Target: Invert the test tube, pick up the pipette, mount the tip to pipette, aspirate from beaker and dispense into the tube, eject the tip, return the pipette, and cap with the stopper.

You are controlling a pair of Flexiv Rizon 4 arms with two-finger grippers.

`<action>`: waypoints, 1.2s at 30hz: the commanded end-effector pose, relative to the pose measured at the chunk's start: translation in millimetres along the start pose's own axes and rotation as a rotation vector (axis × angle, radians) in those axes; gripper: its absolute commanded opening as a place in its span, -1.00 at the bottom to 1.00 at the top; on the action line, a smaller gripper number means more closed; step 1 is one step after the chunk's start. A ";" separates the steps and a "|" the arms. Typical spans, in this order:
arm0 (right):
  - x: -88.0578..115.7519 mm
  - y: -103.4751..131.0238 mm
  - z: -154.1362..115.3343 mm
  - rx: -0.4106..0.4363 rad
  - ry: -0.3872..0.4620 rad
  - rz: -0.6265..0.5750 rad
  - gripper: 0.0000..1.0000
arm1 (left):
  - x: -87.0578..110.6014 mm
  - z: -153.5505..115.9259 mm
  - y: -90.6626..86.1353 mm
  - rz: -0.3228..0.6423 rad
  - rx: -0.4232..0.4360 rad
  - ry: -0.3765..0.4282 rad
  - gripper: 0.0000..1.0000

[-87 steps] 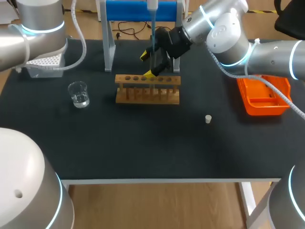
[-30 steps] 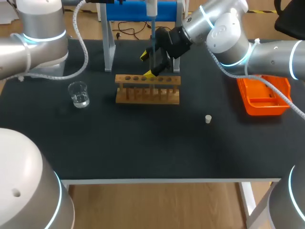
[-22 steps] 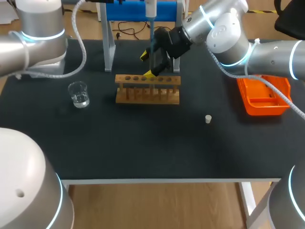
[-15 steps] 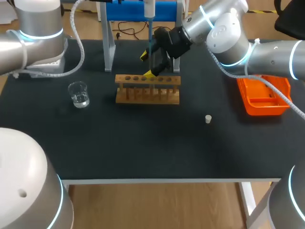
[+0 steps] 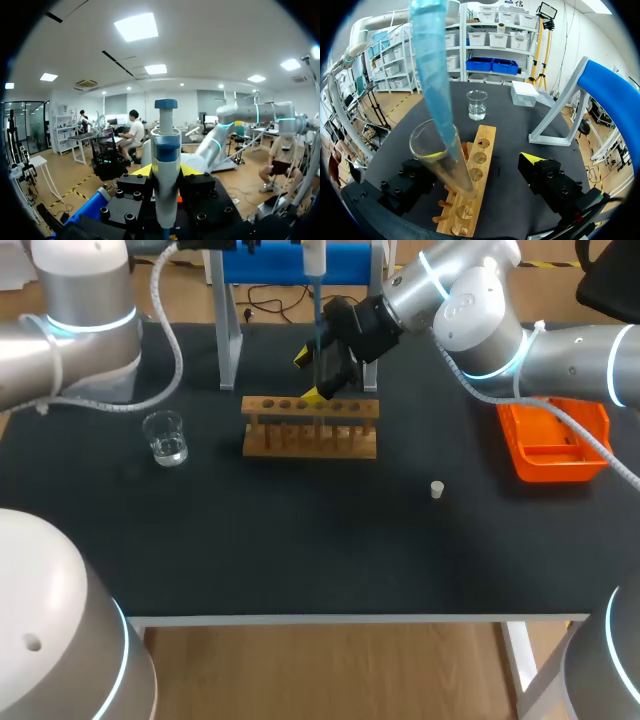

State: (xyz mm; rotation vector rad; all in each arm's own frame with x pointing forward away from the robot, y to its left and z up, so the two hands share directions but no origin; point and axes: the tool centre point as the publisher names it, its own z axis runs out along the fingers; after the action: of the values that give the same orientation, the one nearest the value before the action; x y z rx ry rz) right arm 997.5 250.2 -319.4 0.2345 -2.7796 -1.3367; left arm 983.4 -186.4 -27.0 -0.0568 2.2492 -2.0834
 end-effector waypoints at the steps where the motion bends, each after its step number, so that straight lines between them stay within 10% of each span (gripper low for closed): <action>1: -1.7 0.0 0.0 0.002 0.005 0.001 1.00 | -0.7 1.5 2.5 0.001 0.004 -0.002 -1.00; 36: -1.7 0.0 0.0 0.002 0.005 0.001 1.00 | -1.1 0.9 26.2 0.020 -0.005 -0.015 -1.00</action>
State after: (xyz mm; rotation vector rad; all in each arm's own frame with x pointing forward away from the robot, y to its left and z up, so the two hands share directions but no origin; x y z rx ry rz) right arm 997.5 250.2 -319.4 0.2345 -2.7796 -1.3368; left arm 984.7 -183.5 -51.2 -0.0477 2.2440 -2.0587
